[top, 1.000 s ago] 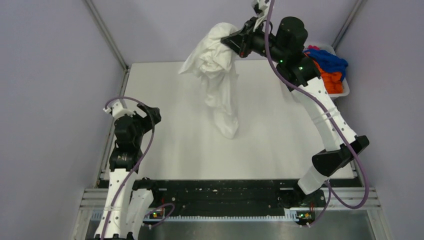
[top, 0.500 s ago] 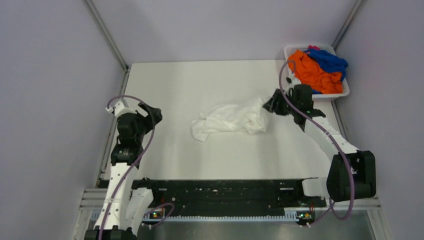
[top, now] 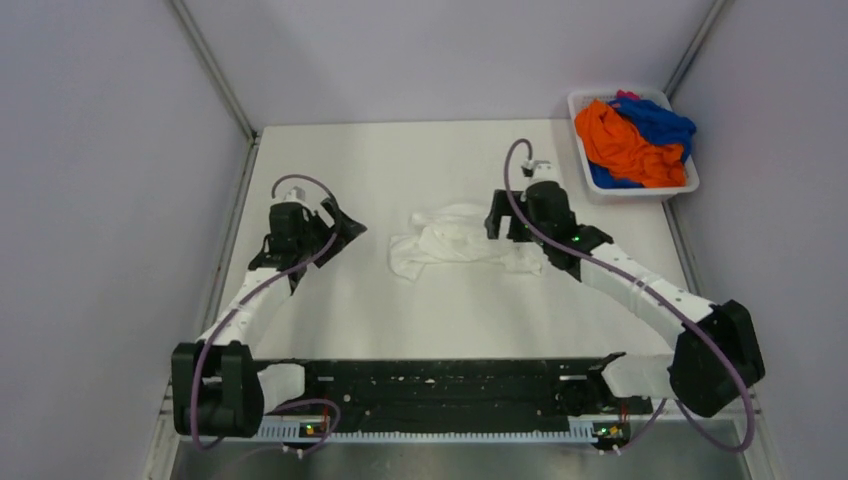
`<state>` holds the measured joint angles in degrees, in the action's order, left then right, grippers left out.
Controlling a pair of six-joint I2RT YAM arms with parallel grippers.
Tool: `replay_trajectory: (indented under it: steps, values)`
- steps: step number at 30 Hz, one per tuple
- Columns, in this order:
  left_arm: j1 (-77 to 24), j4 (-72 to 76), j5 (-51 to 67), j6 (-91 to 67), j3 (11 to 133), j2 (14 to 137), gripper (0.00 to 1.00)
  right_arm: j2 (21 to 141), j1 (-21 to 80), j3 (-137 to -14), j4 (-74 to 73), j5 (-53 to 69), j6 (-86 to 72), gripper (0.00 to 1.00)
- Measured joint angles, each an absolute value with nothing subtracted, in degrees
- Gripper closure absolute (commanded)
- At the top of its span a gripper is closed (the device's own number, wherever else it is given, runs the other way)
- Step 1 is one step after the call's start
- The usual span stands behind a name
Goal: Fold and stack the t-shirts
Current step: Move the tshirt to the center of the board, then flatten out the tshirt
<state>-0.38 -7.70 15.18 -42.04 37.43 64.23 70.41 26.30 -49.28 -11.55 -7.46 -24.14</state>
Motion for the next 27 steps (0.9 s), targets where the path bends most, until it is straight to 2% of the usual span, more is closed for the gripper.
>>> replay_trajectory:
  steps: [5,7,10,20,23,25,27]
  values:
    - [-7.92,-7.51,15.90,-41.85,41.28,73.49,0.23,82.21,36.86,-56.36,-9.76,-13.13,-20.40,0.25]
    - [-10.87,-7.92,15.55,-41.56,43.70,77.73,0.27,88.33,38.72,-60.23,-9.65,-14.50,-18.94,0.34]
    - [-14.22,-8.45,15.38,-40.56,47.64,84.25,0.33,95.22,39.57,-64.31,-9.19,-14.52,-16.88,0.41]
    - [-16.93,-10.79,13.63,-39.64,51.53,95.44,0.40,105.14,39.62,-69.89,-8.97,-14.13,-14.52,0.45]
    - [-17.69,-10.76,13.63,-39.35,53.41,97.14,0.43,106.10,39.62,-69.89,-9.04,-14.15,-14.52,0.53]
    - [-18.44,-10.74,13.54,-39.24,54.28,98.06,0.52,106.48,39.62,-69.89,-9.02,-14.57,-14.50,0.68]
    - [-19.22,-10.81,12.97,-39.27,54.83,98.74,0.70,106.67,39.64,-69.87,-9.06,-15.42,-14.44,0.79]
